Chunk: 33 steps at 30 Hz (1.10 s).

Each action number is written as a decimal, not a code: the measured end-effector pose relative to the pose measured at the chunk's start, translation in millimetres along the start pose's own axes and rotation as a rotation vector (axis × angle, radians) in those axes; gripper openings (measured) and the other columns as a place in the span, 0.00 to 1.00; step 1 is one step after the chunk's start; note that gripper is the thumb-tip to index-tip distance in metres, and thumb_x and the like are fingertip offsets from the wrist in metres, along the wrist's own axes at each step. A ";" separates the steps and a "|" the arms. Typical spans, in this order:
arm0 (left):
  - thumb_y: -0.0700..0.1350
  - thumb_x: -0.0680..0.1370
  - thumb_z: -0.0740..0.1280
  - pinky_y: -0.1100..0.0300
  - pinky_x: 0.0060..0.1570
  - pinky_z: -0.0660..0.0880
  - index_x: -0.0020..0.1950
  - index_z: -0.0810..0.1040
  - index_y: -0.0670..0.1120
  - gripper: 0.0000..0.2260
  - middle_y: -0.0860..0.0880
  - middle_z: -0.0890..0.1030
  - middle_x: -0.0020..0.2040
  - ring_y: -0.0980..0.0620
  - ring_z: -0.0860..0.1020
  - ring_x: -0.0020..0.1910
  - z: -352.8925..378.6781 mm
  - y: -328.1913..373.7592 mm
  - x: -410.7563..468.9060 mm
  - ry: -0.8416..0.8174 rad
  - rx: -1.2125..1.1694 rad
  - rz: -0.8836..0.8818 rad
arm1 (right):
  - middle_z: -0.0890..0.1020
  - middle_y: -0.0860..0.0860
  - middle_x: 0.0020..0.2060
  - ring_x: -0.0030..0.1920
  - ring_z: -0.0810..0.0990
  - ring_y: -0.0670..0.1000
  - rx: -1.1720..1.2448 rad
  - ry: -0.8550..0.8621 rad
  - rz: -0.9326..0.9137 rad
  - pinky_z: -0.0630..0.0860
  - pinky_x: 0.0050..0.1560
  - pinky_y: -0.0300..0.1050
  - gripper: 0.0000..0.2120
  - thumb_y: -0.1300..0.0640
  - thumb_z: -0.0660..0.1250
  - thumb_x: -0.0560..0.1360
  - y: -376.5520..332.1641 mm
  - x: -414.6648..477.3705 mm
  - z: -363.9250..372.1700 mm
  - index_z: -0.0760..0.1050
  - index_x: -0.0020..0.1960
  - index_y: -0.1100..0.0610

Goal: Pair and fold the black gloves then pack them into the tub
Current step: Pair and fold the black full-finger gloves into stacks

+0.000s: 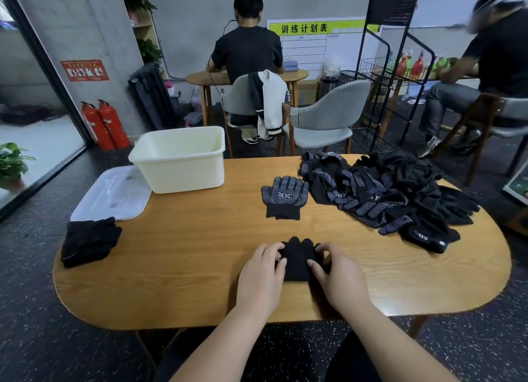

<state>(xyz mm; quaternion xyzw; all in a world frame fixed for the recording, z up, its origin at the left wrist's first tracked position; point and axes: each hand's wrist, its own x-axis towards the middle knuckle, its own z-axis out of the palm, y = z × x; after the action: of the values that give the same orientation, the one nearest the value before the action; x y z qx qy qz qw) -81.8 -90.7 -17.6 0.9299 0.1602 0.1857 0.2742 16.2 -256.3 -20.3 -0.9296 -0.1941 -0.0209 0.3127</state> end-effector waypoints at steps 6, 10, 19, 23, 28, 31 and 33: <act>0.49 0.88 0.59 0.56 0.64 0.75 0.72 0.78 0.51 0.15 0.58 0.67 0.70 0.57 0.72 0.66 -2.0 -13.1 -11.8 -0.050 0.105 0.149 | 0.73 0.40 0.38 0.35 0.77 0.49 -0.065 0.098 -0.075 0.68 0.33 0.43 0.13 0.44 0.71 0.80 -1.4 -7.8 6.0 0.78 0.61 0.47; 0.60 0.88 0.49 0.54 0.83 0.44 0.87 0.52 0.52 0.28 0.57 0.42 0.86 0.58 0.39 0.84 -10.1 -10.0 -26.0 -0.319 0.277 0.278 | 0.78 0.46 0.57 0.50 0.79 0.53 -0.091 0.221 -0.185 0.77 0.42 0.48 0.12 0.49 0.66 0.83 2.1 -13.4 13.1 0.81 0.65 0.50; 0.65 0.86 0.44 0.50 0.82 0.33 0.85 0.34 0.47 0.35 0.52 0.27 0.83 0.57 0.24 0.79 -10.8 -6.0 -25.5 -0.519 0.480 0.312 | 0.37 0.40 0.84 0.83 0.33 0.47 -0.409 -0.280 -0.342 0.43 0.84 0.52 0.45 0.31 0.18 0.74 -0.4 -7.0 17.9 0.40 0.86 0.45; 0.64 0.87 0.44 0.49 0.83 0.35 0.86 0.35 0.47 0.35 0.52 0.29 0.83 0.57 0.25 0.80 -10.4 -9.2 -19.6 -0.525 0.485 0.322 | 0.34 0.40 0.83 0.83 0.31 0.49 -0.411 -0.305 -0.326 0.42 0.84 0.53 0.45 0.29 0.18 0.72 -0.8 -4.5 20.1 0.36 0.85 0.45; 0.63 0.87 0.44 0.50 0.83 0.35 0.86 0.38 0.49 0.33 0.54 0.31 0.84 0.58 0.26 0.80 -10.3 -11.2 -23.5 -0.463 0.436 0.292 | 0.56 0.39 0.83 0.84 0.44 0.46 -0.201 -0.116 -0.325 0.58 0.82 0.55 0.31 0.38 0.42 0.85 4.8 -12.5 15.7 0.61 0.84 0.47; 0.63 0.87 0.44 0.51 0.82 0.34 0.87 0.40 0.49 0.32 0.55 0.33 0.85 0.58 0.27 0.80 -11.4 -10.6 -25.7 -0.421 0.423 0.266 | 0.70 0.38 0.77 0.82 0.57 0.45 -0.132 -0.027 -0.351 0.65 0.79 0.55 0.25 0.41 0.51 0.85 11.8 -17.9 14.0 0.74 0.76 0.46; 0.63 0.87 0.44 0.51 0.83 0.36 0.87 0.44 0.50 0.31 0.56 0.36 0.85 0.59 0.29 0.81 -12.0 -11.3 -25.9 -0.389 0.395 0.246 | 0.73 0.38 0.75 0.81 0.60 0.46 -0.157 -0.043 -0.371 0.67 0.77 0.55 0.24 0.39 0.52 0.85 10.4 -17.5 14.9 0.76 0.74 0.45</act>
<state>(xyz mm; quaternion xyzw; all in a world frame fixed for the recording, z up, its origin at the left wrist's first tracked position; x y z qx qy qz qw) -112.0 -86.6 -21.3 0.9957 0.0237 0.0014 0.0891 2.7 -261.2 -41.1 -0.8995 -0.3667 -0.0732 0.2260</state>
